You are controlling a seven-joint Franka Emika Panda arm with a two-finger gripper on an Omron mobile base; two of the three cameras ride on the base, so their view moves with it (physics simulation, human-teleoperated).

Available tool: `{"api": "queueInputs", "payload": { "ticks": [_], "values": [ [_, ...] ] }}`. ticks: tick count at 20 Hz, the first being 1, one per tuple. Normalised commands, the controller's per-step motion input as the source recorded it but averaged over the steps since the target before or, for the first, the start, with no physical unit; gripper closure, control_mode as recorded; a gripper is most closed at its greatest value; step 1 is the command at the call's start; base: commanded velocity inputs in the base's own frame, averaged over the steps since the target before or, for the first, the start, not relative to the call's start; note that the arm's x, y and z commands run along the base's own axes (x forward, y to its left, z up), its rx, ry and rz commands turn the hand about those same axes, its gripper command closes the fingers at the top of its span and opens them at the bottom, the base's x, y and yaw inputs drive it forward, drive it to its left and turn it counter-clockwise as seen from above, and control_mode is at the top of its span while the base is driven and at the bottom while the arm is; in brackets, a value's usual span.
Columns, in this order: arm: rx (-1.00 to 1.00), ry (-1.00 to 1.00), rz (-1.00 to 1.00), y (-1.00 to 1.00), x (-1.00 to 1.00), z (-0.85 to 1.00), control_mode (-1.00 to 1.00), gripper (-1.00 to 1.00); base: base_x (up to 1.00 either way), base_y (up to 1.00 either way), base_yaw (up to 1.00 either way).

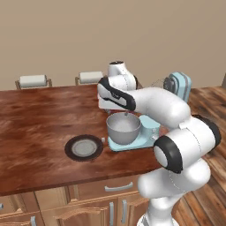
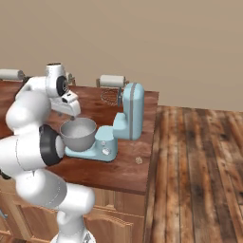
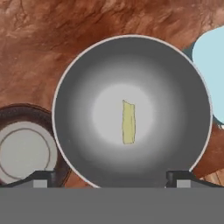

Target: Add butter and sugar cubes to the stand mixer bowl and then turn on the stand mixer to begin making frosting.

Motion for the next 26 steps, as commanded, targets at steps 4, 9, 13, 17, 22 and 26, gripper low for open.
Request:
{"api": "queueInputs", "payload": {
  "ticks": [4,9,13,17,22,26],
  "values": [
    [-0.03,0.00,0.34,0.66,-0.33,0.52,-1.00,-1.00,0.00,0.00,0.00],
    [-0.13,0.03,0.47,0.55,-0.25,0.21,-1.00,-1.00,0.00,0.00,0.00],
    [-0.22,0.16,0.55,0.36,-0.04,-0.01,-1.00,-1.00,0.00,0.00,0.00],
    [-0.27,0.24,0.53,0.24,0.03,-0.18,-1.00,-1.00,0.00,0.00,0.00],
    [-0.16,0.27,0.44,0.06,0.30,-0.32,-1.00,-1.00,0.00,0.00,0.00],
    [-0.12,0.30,0.32,0.08,0.36,-0.39,-1.00,-1.00,0.00,0.00,0.00]
  ]
}}
